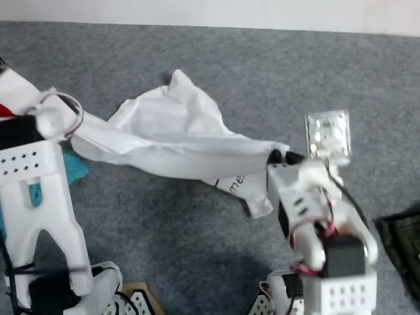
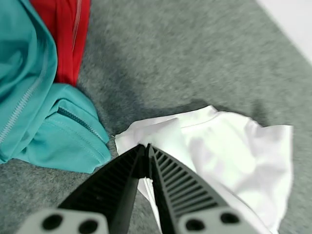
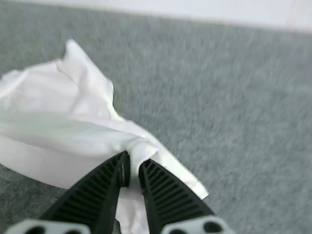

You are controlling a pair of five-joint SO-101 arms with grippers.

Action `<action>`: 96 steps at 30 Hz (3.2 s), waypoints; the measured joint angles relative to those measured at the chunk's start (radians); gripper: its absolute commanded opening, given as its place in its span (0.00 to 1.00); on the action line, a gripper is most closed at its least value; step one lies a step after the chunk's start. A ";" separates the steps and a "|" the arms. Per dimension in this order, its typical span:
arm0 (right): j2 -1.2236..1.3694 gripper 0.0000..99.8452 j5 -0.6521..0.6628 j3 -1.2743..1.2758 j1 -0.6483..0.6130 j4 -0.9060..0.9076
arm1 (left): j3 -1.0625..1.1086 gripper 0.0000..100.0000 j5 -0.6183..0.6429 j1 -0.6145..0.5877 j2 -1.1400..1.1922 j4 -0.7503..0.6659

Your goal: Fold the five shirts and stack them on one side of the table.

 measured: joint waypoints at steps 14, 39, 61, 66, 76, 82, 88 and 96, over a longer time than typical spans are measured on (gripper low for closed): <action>-0.322 0.02 0.163 -0.002 -0.229 0.423 | -0.239 0.01 -0.003 0.011 0.000 0.259; 0.255 0.17 0.413 0.077 -0.539 0.545 | -0.063 0.01 -0.002 0.025 0.000 0.092; 0.281 0.17 0.489 0.330 -0.872 0.014 | 0.315 0.01 -0.002 0.028 0.000 -0.238; 0.448 0.17 0.388 0.285 -0.941 -0.041 | 0.325 0.01 -0.002 0.026 0.000 -0.247; 0.694 0.17 0.288 0.190 -1.126 -0.026 | 0.325 0.01 0.000 0.026 0.000 -0.247; 0.690 0.17 0.272 0.173 -1.209 0.061 | 0.325 0.01 0.000 0.028 0.000 -0.250; 0.687 0.17 0.216 0.158 -1.280 0.097 | 0.325 0.01 0.000 0.031 0.003 -0.269; 0.706 0.17 0.069 0.227 -1.255 -0.106 | 0.198 0.01 0.054 -0.028 0.233 -0.272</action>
